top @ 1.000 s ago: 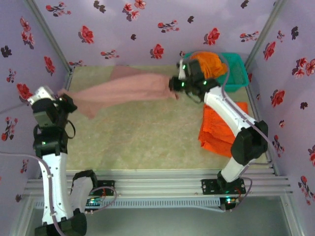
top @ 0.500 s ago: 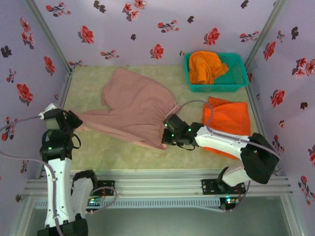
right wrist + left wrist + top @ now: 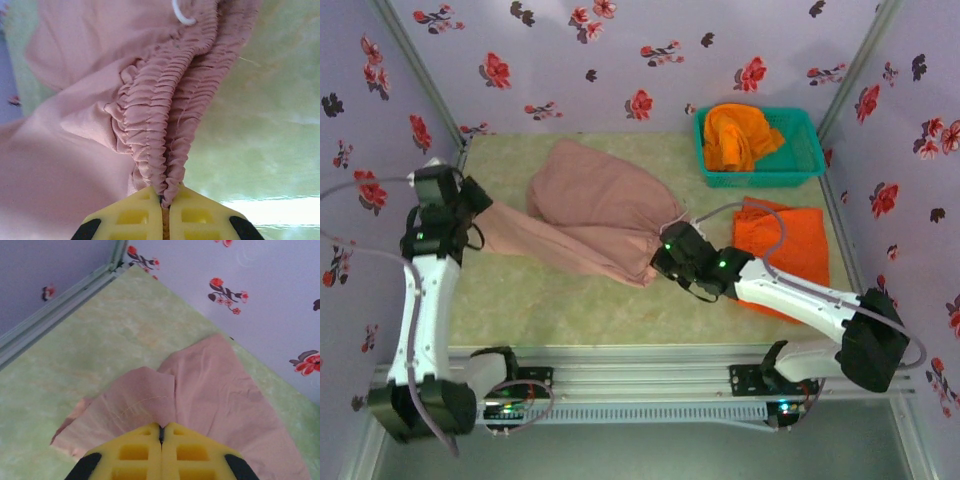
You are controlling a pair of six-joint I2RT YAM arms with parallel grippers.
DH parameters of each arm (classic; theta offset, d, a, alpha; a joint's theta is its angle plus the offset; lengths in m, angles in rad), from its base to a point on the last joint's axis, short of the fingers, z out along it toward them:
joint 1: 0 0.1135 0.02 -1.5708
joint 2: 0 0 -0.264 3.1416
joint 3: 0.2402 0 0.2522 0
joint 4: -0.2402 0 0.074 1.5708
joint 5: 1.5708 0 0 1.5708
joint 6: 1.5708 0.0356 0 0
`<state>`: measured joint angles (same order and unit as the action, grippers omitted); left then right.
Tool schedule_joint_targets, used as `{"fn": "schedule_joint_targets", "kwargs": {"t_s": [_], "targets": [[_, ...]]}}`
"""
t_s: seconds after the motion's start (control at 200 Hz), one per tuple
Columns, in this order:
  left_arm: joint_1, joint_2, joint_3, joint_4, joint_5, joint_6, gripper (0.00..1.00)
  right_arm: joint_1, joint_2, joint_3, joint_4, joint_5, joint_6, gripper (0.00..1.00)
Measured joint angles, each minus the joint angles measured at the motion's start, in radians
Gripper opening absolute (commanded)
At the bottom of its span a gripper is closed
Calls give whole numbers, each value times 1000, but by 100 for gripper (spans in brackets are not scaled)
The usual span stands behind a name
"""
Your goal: Fold and stack the shorts
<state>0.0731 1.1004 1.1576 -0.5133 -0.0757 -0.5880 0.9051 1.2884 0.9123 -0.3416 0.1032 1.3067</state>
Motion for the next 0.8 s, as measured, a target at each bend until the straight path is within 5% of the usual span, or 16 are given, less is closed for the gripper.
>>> {"fn": "schedule_joint_targets", "kwargs": {"t_s": [0.18, 0.365, 0.545, 0.66, 0.8], "targets": [[-18, 173, 146, 41, -3, 1, 0, 0, 7, 51, -4, -3, 87, 13], [-18, 116, 85, 57, -21, 16, 0, 3, 63, 62, -55, -61, 61, 29], [-18, -34, -56, 27, -40, 32, 0, 22, 129, 53, -213, -132, -182, 53], [-18, -95, -114, -4, -47, 45, 0, 42, 125, 58, -368, -77, -347, 85], [-18, -148, -162, -45, -48, 46, 0, -4, 118, 89, -423, -32, -481, 88]]}}
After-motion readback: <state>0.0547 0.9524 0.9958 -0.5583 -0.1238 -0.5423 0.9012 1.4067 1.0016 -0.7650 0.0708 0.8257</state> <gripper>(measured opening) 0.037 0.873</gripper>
